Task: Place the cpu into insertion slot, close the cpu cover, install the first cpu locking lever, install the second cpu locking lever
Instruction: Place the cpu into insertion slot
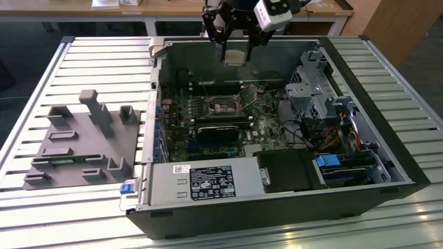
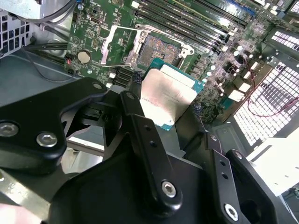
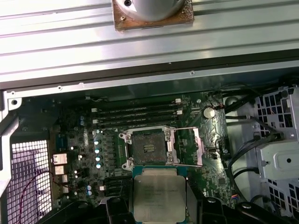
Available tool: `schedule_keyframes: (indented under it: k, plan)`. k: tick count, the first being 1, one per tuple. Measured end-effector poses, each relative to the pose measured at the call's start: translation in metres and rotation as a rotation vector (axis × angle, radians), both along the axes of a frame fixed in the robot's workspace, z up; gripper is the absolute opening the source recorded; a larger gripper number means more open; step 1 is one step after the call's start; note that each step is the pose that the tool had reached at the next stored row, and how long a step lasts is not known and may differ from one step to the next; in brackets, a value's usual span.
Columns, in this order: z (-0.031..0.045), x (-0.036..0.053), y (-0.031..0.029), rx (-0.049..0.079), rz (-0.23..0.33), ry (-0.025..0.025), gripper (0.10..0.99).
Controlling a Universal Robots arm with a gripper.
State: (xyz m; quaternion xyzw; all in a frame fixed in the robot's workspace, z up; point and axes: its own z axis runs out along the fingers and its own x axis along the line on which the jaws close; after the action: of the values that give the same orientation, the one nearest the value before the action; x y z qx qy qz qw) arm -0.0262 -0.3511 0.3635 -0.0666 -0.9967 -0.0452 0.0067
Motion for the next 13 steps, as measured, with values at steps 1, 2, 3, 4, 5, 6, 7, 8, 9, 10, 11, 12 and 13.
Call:
schedule_keyframes:
  k: [1,2,3,4,5,6,7,8,9,10,11,12,13]
  plan:
    - [0.0,0.0,0.0,0.0,-0.001,0.0,0.537]
    - [0.0,0.0,0.0,0.0,-0.002,0.0,0.537]
    - [-0.0001,-0.0001,0.0,0.0,-0.003,0.0,0.537]
    - [-0.0001,-0.0001,0.0,0.0,-0.003,0.0,0.537]
    - [-0.0001,-0.0001,0.0,0.0,-0.004,0.0,0.537]
    - [-0.0001,-0.0001,0.0,0.0,-0.005,0.0,0.537]
    - [-0.0001,-0.0001,0.0,0.0,-0.006,0.0,0.537]
    - [-0.0002,-0.0001,0.0,0.0,-0.007,0.0,0.537]
    - [-0.0002,-0.0001,0.0,0.0,-0.008,0.0,0.537]
    - [-0.0002,-0.0001,0.0,0.0,-0.008,0.0,0.537]
    - [-0.0002,-0.0001,0.0,0.0,-0.009,0.0,0.537]
    - [-0.0002,-0.0001,0.0,0.0,-0.01,0.0,0.537]
    - [-0.0002,-0.0001,0.0,0.0,-0.01,0.0,0.537]
